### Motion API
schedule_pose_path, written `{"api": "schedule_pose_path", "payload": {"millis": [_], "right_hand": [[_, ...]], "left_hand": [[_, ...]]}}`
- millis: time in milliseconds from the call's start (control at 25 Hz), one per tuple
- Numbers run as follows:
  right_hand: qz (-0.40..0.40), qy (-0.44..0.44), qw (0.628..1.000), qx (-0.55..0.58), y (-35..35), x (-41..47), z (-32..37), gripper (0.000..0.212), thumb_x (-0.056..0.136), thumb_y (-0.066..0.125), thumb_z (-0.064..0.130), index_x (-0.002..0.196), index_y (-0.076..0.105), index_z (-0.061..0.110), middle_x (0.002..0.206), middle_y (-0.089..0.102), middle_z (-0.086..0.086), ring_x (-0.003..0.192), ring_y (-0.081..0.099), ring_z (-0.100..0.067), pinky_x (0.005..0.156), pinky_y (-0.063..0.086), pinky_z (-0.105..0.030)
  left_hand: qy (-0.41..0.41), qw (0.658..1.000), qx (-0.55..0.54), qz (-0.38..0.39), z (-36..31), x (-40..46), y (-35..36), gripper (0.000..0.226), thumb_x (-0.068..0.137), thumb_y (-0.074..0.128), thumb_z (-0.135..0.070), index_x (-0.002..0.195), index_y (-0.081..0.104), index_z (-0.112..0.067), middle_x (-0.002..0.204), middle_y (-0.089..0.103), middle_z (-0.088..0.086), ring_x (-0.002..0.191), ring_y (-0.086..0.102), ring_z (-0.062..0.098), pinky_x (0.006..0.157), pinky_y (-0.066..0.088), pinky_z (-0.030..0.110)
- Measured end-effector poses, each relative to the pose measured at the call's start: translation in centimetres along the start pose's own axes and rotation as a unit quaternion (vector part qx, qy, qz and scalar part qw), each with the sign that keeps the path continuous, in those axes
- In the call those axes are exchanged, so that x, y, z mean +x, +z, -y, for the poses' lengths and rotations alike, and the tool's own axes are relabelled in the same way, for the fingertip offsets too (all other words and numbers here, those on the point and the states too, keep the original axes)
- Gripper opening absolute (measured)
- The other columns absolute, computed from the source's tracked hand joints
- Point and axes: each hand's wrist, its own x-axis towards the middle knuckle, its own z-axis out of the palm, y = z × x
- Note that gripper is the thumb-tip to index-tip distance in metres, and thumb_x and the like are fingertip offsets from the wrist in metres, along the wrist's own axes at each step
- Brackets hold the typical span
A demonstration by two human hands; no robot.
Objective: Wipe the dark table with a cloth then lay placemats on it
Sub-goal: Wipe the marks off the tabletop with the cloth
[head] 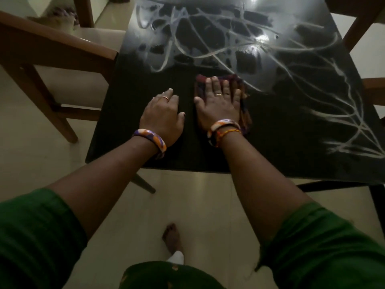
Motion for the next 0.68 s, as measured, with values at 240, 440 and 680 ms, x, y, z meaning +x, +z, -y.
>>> {"api": "schedule_pose_path", "payload": {"millis": [240,440,680], "right_hand": [[-0.004,0.138,0.99,-0.012,-2.9,0.3,-10.7,0.059,0.098,0.024,0.046,0.152,0.008,0.026,0.16,0.002,0.006,0.147,-0.002,-0.016,0.115,-0.01,-0.049],[-0.011,0.186,0.983,-0.01,-2.9,0.9,-8.2,0.061,0.099,0.025,0.044,0.152,0.009,0.02,0.16,0.002,0.001,0.147,-0.001,-0.023,0.116,-0.006,-0.05],[0.018,-0.039,0.999,-0.017,-0.8,2.8,0.3,0.061,0.097,0.025,0.049,0.151,0.007,0.028,0.159,0.001,0.009,0.146,-0.003,-0.015,0.113,-0.013,-0.046]], "left_hand": [[0.014,0.999,0.028,-0.013,0.9,1.6,0.5,0.041,0.096,0.041,-0.027,0.133,0.045,-0.009,0.144,0.041,0.01,0.133,0.037,0.024,0.112,0.024,0.039],[0.039,0.997,0.061,-0.012,0.9,1.5,0.7,0.042,0.095,0.041,-0.027,0.134,0.043,-0.01,0.144,0.041,0.01,0.133,0.038,0.024,0.113,0.023,0.039],[0.057,0.991,0.121,-0.016,1.1,1.5,0.6,0.043,0.097,0.037,-0.027,0.135,0.041,-0.007,0.146,0.039,0.012,0.134,0.037,0.024,0.114,0.02,0.038]]}}
